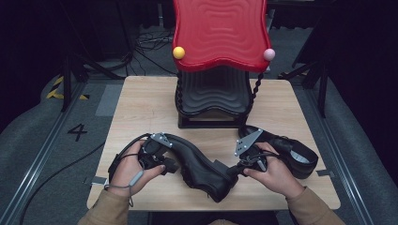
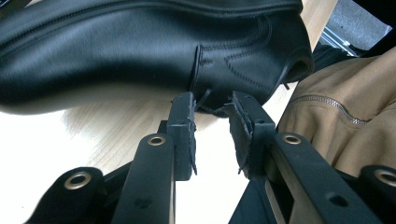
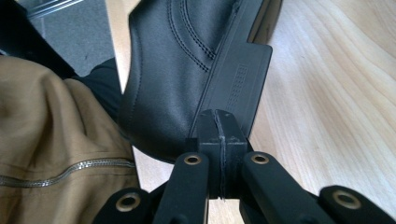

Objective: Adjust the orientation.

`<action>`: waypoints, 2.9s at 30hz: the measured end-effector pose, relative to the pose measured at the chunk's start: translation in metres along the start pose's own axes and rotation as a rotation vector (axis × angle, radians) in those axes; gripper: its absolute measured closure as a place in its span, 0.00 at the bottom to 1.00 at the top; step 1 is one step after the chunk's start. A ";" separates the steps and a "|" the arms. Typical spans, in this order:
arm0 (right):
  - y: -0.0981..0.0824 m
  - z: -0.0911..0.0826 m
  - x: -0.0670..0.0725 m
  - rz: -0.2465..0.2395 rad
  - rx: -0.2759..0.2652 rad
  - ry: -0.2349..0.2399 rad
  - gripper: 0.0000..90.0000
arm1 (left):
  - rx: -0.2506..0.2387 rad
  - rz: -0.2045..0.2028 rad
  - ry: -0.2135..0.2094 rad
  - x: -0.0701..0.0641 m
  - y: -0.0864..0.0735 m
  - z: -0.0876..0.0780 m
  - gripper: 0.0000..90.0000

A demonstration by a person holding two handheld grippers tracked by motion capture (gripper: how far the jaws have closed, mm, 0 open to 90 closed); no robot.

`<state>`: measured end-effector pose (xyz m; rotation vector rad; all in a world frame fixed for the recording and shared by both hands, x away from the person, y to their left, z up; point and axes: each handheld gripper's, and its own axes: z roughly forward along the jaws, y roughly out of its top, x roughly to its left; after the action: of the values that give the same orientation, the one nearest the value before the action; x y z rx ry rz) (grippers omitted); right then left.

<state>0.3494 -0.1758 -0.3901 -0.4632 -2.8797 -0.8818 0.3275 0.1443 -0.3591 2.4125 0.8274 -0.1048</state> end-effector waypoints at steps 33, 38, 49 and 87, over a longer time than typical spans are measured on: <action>-0.013 -0.050 -0.024 0.084 -0.094 -0.221 0.90 | 0.002 -0.025 -0.001 0.006 -0.005 -0.002 0.77; 0.000 -0.035 -0.011 0.034 -0.089 -0.158 0.84 | 0.006 -0.026 -0.005 0.005 -0.005 -0.001 0.77; 0.019 0.023 -0.013 -0.006 0.023 -0.134 0.83 | 0.010 -0.032 -0.012 0.006 -0.006 0.001 0.77; -0.015 -0.046 0.031 0.237 -0.075 -0.164 0.74 | 0.016 0.009 -0.060 0.011 0.013 0.011 0.76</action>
<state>0.3154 -0.2051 -0.3547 -0.9035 -2.8582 -0.9540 0.3453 0.1357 -0.3643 2.4159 0.7913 -0.1804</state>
